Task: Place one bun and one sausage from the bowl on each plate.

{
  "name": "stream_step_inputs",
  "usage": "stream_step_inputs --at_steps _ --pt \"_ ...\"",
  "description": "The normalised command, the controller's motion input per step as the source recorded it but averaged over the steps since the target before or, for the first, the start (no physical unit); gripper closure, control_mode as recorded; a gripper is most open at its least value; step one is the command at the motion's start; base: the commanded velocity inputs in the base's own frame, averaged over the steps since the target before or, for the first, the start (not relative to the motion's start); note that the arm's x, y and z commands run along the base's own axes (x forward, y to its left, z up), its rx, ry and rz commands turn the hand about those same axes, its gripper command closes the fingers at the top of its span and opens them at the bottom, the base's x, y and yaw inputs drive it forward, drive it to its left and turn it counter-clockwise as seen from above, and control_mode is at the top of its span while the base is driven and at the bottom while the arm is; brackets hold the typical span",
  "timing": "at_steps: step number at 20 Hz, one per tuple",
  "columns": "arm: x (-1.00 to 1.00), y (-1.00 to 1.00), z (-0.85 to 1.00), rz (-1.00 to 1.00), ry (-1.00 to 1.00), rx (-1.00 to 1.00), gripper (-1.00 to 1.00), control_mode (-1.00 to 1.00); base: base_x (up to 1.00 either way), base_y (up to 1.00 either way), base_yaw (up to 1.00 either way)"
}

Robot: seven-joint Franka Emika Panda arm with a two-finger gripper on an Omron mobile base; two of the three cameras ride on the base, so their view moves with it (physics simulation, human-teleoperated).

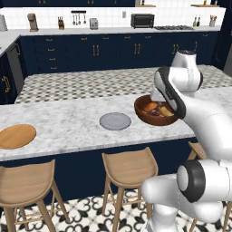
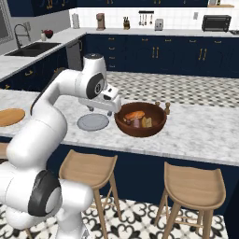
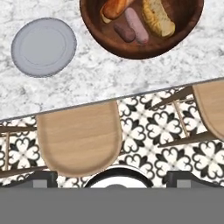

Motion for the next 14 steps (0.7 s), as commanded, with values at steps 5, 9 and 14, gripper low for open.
stream_step_inputs --at_steps 5,9,14 --pt "0.76 -0.39 -0.09 0.00 0.00 0.00 -1.00 -1.00 0.00 0.00 0.00" --pt "1.00 -0.82 -0.47 0.00 -0.03 0.10 -1.00 -1.00 0.00 0.00 0.00" --pt "1.00 -0.33 -0.57 0.00 -0.04 0.14 -1.00 -1.00 0.00 0.00 0.00"
